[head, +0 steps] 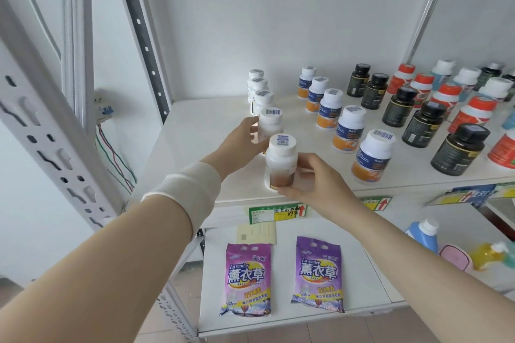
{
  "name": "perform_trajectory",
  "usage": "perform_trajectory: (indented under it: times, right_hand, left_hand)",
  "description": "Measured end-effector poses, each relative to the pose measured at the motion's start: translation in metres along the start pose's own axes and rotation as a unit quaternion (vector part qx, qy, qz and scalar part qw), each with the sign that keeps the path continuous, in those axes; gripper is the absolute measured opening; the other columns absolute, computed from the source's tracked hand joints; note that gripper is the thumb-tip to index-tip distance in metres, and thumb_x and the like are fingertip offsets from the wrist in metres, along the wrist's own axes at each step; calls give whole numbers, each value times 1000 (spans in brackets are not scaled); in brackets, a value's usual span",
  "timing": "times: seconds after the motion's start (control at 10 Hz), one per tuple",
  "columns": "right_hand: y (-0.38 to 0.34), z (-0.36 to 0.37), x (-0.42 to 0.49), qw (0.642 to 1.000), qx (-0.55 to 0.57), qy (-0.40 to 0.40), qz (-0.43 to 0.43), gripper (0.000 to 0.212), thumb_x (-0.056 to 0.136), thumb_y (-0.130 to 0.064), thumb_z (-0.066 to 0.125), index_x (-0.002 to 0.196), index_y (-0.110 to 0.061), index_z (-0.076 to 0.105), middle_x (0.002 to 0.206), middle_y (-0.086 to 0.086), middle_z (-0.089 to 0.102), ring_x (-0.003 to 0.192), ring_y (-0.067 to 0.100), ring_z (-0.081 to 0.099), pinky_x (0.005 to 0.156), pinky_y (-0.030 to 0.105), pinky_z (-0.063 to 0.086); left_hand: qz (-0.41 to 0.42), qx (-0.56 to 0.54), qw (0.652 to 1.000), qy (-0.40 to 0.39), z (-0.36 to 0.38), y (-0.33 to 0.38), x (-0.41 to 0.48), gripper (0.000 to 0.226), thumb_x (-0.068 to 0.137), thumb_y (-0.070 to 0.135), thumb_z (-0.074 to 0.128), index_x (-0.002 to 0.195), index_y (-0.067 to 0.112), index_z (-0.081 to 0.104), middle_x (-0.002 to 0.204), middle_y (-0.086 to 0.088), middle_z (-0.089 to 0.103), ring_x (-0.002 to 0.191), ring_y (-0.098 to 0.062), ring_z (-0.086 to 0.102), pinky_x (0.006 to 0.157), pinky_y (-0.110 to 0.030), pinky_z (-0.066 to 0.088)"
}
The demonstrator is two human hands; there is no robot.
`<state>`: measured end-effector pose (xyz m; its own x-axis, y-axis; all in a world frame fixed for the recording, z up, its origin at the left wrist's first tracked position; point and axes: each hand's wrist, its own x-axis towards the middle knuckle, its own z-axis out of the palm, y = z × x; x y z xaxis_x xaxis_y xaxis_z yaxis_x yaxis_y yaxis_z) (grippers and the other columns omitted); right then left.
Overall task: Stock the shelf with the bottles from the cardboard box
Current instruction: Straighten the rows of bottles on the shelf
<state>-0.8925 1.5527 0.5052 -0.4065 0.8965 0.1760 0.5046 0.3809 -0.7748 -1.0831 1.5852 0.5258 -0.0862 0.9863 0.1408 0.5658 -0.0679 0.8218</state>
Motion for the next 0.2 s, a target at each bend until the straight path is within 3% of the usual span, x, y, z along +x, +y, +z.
perform_trajectory:
  times: [0.1, 0.2]
  right_hand:
    - [0, -7, -10, 993, -103, 55, -28, 62, 81, -35, 67, 135, -15, 41, 137, 0, 46, 126, 17, 42, 102, 27, 34]
    - [-2, -19, -14, 969, -222, 102, -38, 54, 90, -35, 54, 137, -12, 39, 137, 8, 45, 127, 23, 39, 102, 30, 32]
  left_hand:
    - [3, 203, 979, 33, -3, 3, -19, 64, 90, 32, 57, 143, 15, 28, 143, -4, 41, 131, -22, 40, 103, -34, 33]
    - [27, 385, 920, 63, -6, 19, -33, 55, 94, 34, 49, 143, 19, 30, 141, -6, 42, 129, -25, 40, 104, -35, 29]
